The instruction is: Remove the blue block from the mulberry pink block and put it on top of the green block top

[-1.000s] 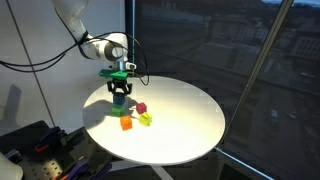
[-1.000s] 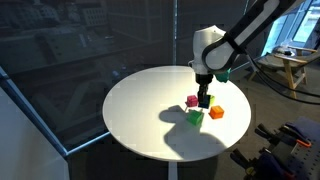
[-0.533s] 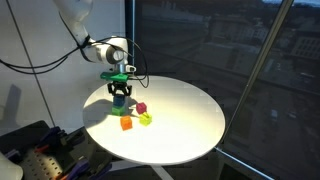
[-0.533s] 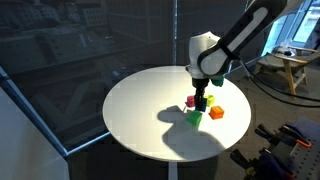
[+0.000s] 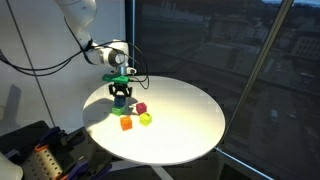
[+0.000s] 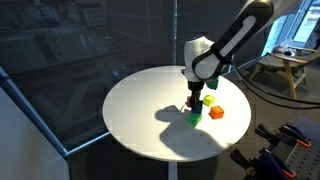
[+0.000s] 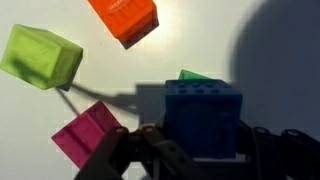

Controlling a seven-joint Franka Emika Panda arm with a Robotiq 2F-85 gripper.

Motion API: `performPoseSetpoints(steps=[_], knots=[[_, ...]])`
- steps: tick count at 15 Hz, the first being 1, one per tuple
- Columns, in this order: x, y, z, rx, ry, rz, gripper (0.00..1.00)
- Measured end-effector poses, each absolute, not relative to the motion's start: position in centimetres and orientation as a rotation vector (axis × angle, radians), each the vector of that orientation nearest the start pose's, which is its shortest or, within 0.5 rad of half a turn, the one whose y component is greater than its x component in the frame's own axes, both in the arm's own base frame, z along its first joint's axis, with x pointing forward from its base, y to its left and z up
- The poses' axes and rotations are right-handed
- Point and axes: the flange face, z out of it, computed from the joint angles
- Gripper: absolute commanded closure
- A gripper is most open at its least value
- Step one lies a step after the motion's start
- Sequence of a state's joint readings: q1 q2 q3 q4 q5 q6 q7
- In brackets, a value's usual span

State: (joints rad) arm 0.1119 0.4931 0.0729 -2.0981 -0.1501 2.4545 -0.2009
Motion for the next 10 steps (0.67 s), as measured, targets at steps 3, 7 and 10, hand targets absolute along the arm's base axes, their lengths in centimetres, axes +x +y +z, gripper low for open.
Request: performPoseSetpoints(steps=[3,7,10], knots=[[55.88,10.54,16.74,-3.085,-0.791,0.216,0.23],[55.97,10.49,16.62,-3.086,-0.788,0.217,0.00],[56.03,10.35,16.59,-3.088,-0.784,0.217,0.00]])
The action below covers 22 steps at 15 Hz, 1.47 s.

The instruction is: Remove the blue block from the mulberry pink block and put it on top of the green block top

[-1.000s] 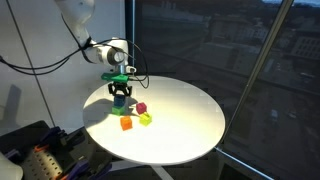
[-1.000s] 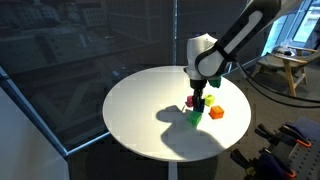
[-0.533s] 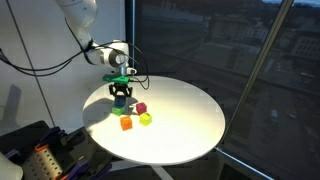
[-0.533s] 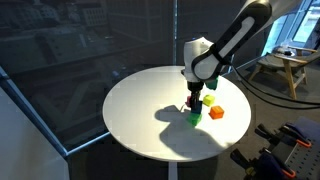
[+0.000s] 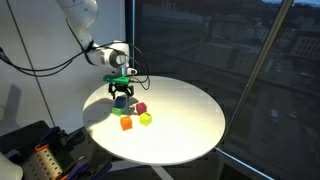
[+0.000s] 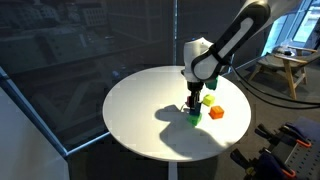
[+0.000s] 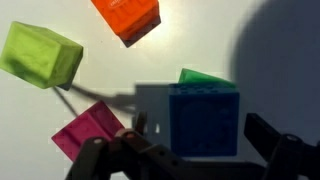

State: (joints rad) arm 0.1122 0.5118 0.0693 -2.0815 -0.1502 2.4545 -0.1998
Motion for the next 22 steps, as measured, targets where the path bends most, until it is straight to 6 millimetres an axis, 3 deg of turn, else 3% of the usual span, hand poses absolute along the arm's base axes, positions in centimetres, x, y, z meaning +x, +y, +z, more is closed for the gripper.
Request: performPoseSetpoints(steps=[5,11,22], knots=[[56.5,9.3,17.3,-3.102,-0.754,0.206,0.00],[56.9,7.7,21.0,-3.131,-0.671,0.183,0.00],[55.3,4.3,27.9,-3.142,-0.044,0.167,0.00]])
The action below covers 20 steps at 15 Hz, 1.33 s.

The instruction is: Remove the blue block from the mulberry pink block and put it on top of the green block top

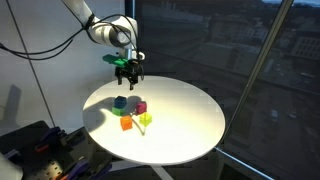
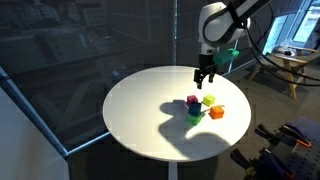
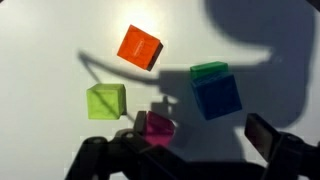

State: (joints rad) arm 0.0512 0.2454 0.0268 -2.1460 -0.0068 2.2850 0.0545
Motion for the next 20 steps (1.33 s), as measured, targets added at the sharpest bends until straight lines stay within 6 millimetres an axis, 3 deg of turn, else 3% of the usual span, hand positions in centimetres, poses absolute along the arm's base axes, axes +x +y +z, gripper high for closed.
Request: performPoseSetpoints(steps=[6,12,20], knots=[[53.6,1.9,31.4,-3.123,0.136,0.096,0.00],[51.6,1.5,34.6,-3.119,0.191,0.022,0.00],[46.8,1.4,34.9,-3.119,0.187,0.005,0.00]])
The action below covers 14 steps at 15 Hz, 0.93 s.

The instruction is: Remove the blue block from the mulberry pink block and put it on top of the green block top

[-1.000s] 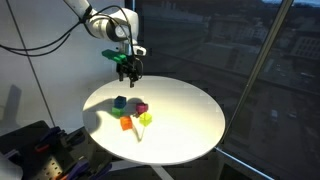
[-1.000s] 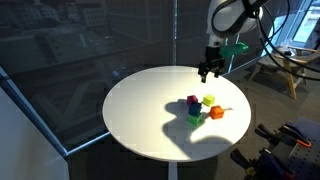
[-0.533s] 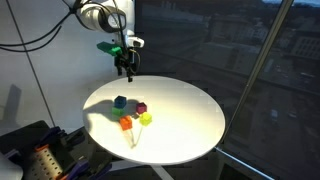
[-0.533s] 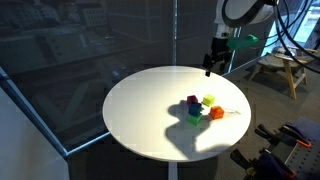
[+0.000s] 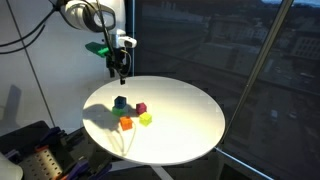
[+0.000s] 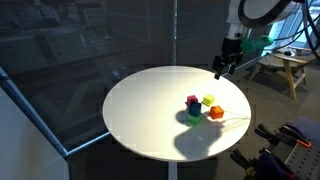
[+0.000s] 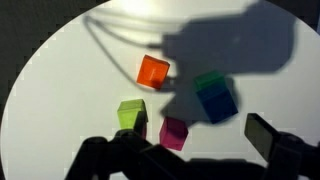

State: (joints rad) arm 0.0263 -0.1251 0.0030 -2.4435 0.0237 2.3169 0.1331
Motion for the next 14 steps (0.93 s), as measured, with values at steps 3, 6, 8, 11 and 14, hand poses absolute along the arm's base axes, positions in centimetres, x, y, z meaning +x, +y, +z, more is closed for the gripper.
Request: performPoseSetpoints(steps=[3,6,8,11,14], knots=[[44.7,1.3,34.8,-3.118,0.183,-0.033,0.00],[43.0,1.2,35.2,-3.116,0.171,-0.083,0.00],[42.1,1.1,35.7,-3.113,0.163,-0.118,0.00],[41.3,0.8,36.7,-3.104,0.173,-0.160,0.00],[40.9,0.4,37.7,-3.095,0.184,-0.198,0.00]])
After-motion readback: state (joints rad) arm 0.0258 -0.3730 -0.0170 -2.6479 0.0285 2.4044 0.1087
